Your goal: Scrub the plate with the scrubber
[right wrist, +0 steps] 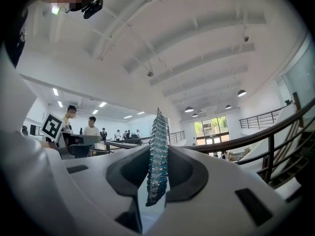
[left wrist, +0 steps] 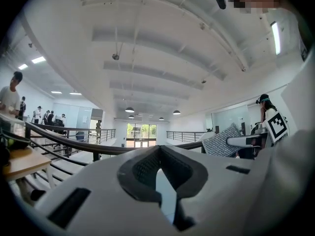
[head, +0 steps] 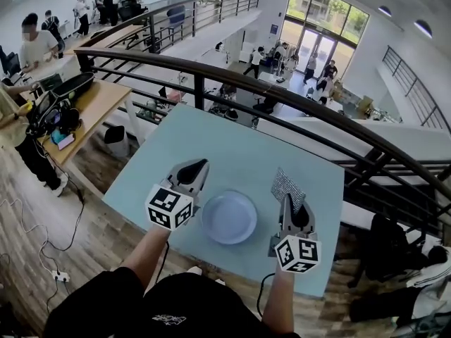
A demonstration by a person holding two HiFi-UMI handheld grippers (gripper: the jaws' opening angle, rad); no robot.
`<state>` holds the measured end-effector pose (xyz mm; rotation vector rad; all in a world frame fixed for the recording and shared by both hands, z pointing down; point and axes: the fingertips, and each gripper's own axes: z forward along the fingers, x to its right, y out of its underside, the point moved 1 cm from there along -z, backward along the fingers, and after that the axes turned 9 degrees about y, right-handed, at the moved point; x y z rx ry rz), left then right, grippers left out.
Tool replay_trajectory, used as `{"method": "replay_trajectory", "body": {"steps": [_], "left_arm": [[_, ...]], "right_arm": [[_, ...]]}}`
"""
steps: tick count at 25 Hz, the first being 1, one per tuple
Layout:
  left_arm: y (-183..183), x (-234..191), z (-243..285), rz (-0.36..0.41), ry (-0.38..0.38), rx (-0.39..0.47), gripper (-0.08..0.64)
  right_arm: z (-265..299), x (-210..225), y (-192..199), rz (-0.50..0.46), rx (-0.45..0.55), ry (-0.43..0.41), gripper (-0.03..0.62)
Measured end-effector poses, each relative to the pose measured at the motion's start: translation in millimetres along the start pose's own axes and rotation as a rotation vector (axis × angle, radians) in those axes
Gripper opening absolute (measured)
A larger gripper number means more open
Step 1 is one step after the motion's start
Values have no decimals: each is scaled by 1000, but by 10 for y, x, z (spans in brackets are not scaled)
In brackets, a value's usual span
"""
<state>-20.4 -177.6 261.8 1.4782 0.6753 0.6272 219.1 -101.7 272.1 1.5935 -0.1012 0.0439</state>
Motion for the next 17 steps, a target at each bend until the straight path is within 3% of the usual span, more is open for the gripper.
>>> {"method": "replay_trajectory", "body": {"steps": [17], "left_arm": [[-95, 11, -23, 27, 10, 34, 9]], "right_arm": [[-34, -47, -88, -36, 19, -2, 83]]}}
